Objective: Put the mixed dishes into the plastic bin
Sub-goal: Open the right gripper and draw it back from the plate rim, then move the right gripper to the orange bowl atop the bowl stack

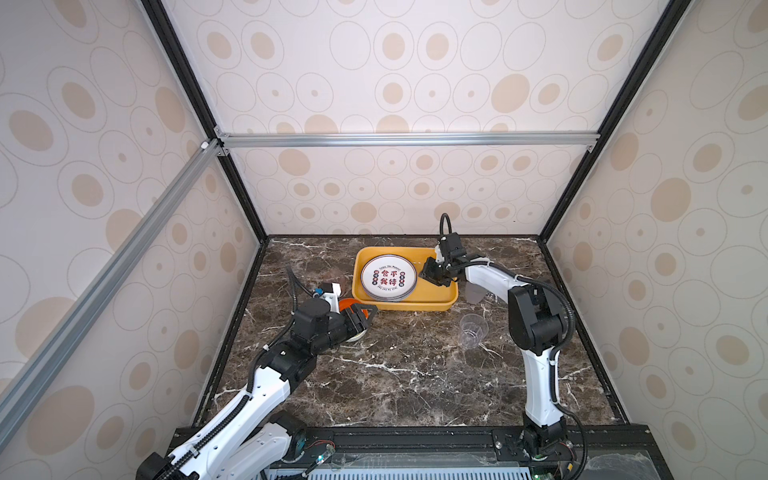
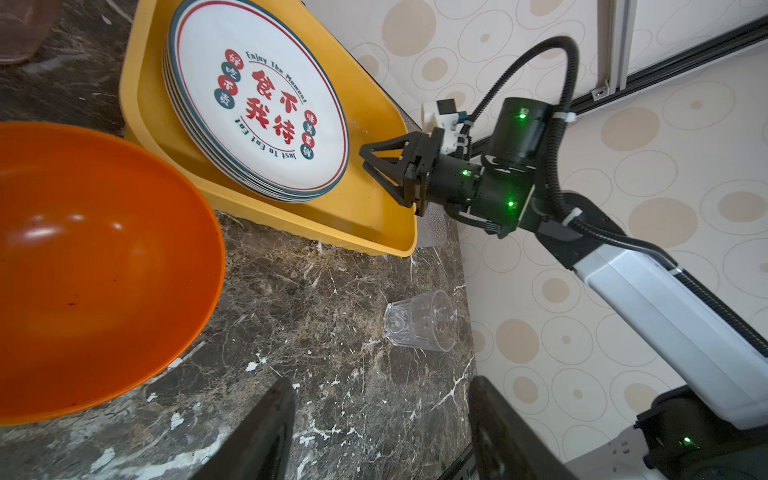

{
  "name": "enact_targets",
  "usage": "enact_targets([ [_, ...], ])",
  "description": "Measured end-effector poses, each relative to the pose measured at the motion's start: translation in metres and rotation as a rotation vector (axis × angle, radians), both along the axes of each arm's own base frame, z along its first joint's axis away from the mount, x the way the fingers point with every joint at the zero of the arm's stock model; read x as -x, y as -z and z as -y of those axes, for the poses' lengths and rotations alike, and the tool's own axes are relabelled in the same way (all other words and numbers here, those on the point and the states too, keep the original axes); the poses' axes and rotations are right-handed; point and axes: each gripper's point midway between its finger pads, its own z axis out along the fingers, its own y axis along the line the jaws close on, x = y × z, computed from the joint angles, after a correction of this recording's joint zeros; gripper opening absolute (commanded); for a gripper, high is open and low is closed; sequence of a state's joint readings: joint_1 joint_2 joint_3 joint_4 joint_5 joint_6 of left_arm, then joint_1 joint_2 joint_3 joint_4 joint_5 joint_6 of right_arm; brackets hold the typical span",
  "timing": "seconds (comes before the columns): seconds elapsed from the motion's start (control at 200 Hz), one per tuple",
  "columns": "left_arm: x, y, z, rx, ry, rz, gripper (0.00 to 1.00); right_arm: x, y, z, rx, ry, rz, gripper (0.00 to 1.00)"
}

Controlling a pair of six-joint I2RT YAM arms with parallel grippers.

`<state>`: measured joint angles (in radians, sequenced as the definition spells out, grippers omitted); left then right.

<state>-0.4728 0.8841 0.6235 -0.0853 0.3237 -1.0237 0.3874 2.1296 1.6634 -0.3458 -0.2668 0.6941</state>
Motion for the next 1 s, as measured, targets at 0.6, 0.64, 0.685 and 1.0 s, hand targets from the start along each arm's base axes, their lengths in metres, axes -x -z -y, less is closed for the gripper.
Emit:
enact_targets([
  [0.6,-0.03,0.017,-0.068,-0.325,-0.204,-0.131,0.63,0.087,-0.076,-0.043,0.074,-0.273,0.048,0.38],
  [0.64,-0.031,0.021,-0.074,-0.345,-0.216,-0.145,0.63,0.093,-0.076,-0.049,0.078,-0.292,0.043,0.38],
  [0.685,-0.031,0.025,-0.08,-0.365,-0.231,-0.16,0.62,0.099,-0.077,-0.056,0.081,-0.313,0.041,0.38],
  [1.0,-0.031,0.043,-0.109,-0.426,-0.306,-0.201,0.54,0.124,-0.102,-0.107,0.067,-0.421,0.085,0.41],
])
